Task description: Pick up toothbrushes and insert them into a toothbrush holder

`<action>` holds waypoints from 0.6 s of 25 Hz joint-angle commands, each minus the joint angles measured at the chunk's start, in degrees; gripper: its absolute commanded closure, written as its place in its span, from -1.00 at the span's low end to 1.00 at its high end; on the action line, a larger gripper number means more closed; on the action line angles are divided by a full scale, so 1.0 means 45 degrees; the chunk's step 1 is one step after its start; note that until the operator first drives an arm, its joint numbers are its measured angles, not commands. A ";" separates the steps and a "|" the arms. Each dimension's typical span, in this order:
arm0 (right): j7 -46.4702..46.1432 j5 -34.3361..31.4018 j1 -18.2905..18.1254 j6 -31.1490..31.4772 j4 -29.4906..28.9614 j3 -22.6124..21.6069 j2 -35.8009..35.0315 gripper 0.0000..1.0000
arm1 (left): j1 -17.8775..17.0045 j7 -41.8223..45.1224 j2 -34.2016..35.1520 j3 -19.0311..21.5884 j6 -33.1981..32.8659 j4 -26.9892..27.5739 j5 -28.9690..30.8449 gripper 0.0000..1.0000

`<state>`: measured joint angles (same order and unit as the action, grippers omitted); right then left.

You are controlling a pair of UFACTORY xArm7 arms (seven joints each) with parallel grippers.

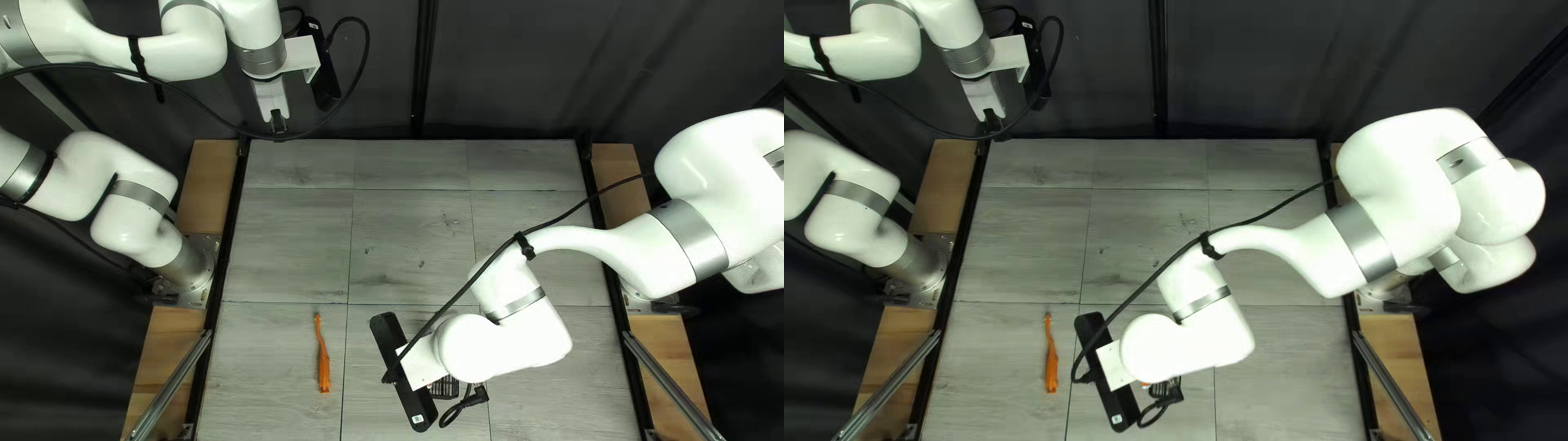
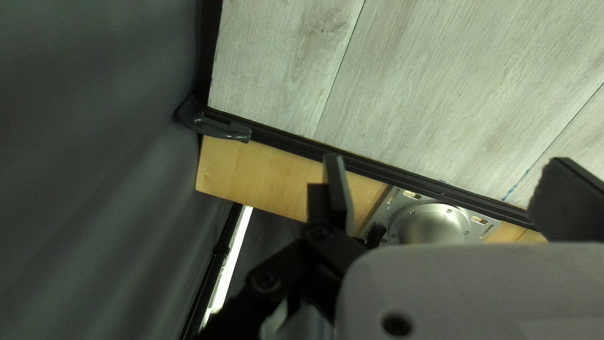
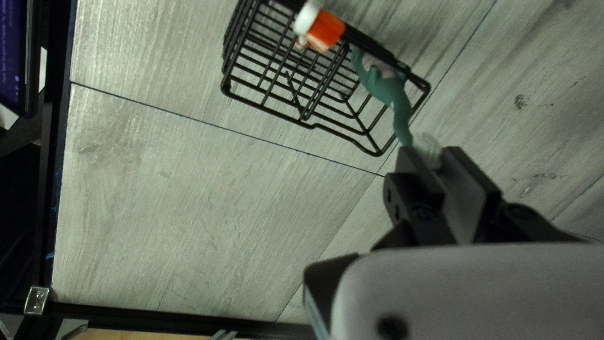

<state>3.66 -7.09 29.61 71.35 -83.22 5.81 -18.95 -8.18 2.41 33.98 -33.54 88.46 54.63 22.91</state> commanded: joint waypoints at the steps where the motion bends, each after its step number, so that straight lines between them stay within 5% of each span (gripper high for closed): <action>1: -0.0018 0.0023 -0.0026 0.0020 -0.0112 0.0009 -0.0113 -0.16 | 0.0000 0.0000 0.0000 0.0000 0.0000 0.0000 0.0000 -1.00; 6: 0.0008 0.0014 -0.0010 0.0094 -0.0202 0.0006 -0.0136 -0.74 | 0.0000 0.0000 0.0000 0.0000 0.0000 0.0000 0.0000 -1.00; 15: 0.0085 -0.0026 0.0021 0.0177 -0.0248 0.0013 -0.0098 -0.97 | 0.0000 0.0000 0.0000 0.0000 0.0000 0.0000 0.0000 -1.00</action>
<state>3.93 -7.14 29.66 72.02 -84.36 5.84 -19.57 -8.18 2.41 33.98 -33.54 88.46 54.63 22.91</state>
